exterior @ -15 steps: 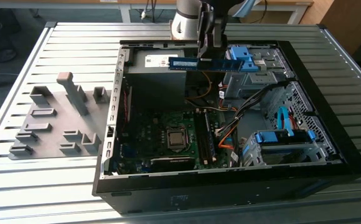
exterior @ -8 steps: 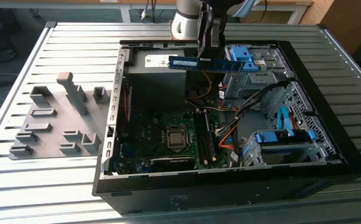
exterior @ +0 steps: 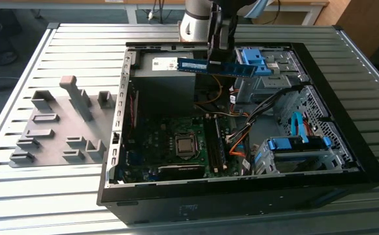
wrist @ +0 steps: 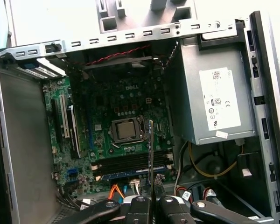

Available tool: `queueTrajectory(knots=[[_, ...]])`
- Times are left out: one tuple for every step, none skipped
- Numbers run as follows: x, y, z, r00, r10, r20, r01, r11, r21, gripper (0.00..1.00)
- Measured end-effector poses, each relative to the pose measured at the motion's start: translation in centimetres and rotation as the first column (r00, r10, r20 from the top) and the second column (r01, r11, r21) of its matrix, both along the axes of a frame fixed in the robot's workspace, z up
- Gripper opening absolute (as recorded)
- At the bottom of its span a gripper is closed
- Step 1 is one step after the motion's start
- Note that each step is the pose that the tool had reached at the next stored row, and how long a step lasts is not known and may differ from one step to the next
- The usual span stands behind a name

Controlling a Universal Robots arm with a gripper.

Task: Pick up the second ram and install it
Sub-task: 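Insert the second ram into the second slot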

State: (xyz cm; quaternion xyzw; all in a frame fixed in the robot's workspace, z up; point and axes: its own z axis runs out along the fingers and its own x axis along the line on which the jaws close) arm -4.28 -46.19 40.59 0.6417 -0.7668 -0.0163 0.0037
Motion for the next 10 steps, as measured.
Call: queueTrajectory(knots=[[0.0,0.0,0.0,1.0,-0.005,0.0,0.005,1.0,0.0,0.14],[0.0,0.0,-0.01,0.9999,-0.01,0.0,0.01,0.9999,0.0,0.14],[0.0,0.0,-0.01,0.9999,-0.015,0.0,0.015,0.9999,0.0,0.14],[0.0,0.0,-0.01,0.9998,-0.02,0.0,0.02,0.9998,0.0,0.14],[0.0,0.0,-0.01,0.9997,-0.025,0.0,0.025,0.9997,0.0,0.14],[0.0,0.0,-0.01,0.9996,-0.029,0.0,0.029,0.9996,0.0,0.14],[0.0,0.0,-0.02,0.9994,-0.034,0.0,0.034,0.9994,0.0,0.14],[0.0,0.0,-0.02,0.9993,-0.038,0.0,0.038,0.9993,0.0,0.14],[0.0,0.0,-0.02,0.9991,-0.042,0.0,0.042,0.9991,0.0,0.14],[0.0,0.0,-0.02,0.999,-0.046,0.0,0.046,0.999,0.0,0.14]])
